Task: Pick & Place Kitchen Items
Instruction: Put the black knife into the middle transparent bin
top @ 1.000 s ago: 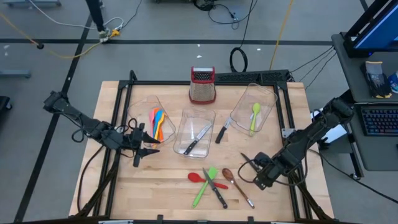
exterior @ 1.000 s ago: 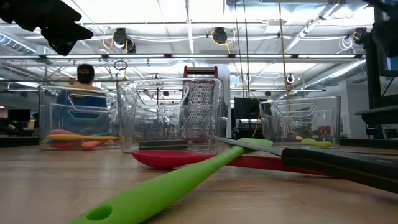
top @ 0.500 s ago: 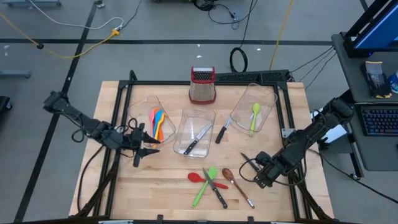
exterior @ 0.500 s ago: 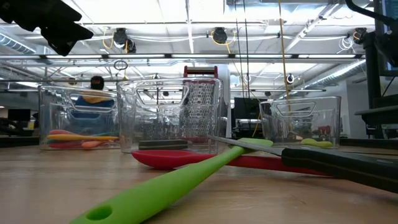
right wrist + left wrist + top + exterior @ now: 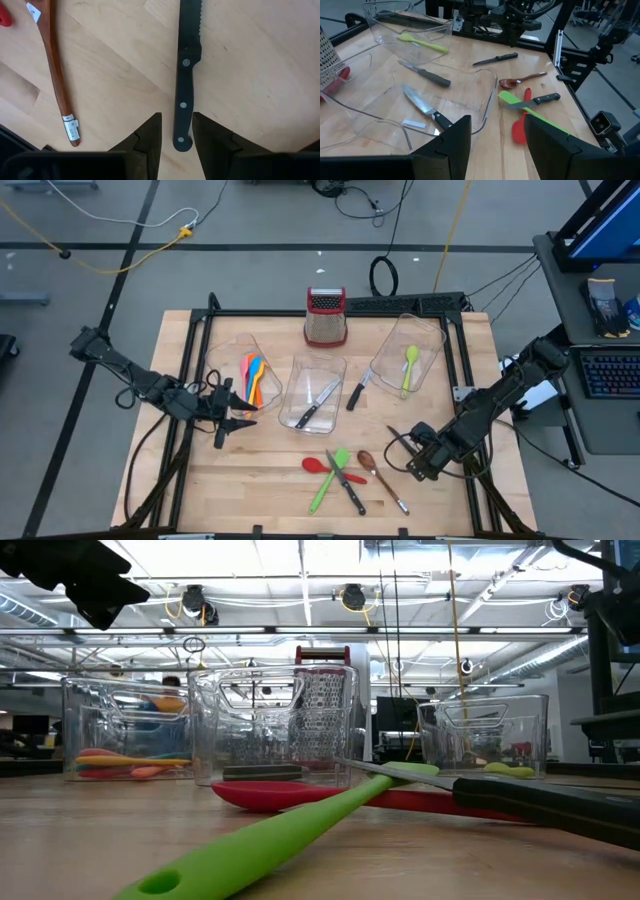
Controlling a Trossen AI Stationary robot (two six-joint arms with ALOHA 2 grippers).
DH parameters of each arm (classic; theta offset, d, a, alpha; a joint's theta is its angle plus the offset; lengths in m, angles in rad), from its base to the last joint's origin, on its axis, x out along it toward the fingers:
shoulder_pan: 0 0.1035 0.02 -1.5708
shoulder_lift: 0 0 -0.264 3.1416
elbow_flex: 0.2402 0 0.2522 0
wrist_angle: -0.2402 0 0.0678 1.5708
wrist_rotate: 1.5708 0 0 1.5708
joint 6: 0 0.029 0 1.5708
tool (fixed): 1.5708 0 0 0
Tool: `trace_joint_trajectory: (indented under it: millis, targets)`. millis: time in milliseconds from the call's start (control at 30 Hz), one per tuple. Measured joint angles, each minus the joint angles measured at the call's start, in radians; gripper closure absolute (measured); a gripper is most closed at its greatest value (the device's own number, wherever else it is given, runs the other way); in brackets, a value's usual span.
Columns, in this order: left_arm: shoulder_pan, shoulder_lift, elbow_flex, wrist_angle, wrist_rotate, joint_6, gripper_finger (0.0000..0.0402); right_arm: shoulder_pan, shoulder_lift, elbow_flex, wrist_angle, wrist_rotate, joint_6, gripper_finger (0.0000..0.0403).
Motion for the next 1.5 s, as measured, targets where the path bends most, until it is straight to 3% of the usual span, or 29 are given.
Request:
trace_joint_trajectory:
  millis: [367, 1067, 1500]
  targets:
    - [0.000, 0.000, 0.000, 0.000, 0.004, -0.004, 0.0215, 0.000, 0.000, 0.000, 0.049, -0.005, -0.113, 0.0303]
    - [0.000, 0.000, 0.000, 0.000, 0.005, -0.004, 0.0215, 0.000, 0.000, 0.000, 0.060, -0.004, -0.053, 0.0300]
    - [0.000, 0.000, 0.000, 0.000, 0.005, -0.006, 0.0215, 0.000, 0.000, 0.000, 0.048, 0.051, -0.042, 0.0219]
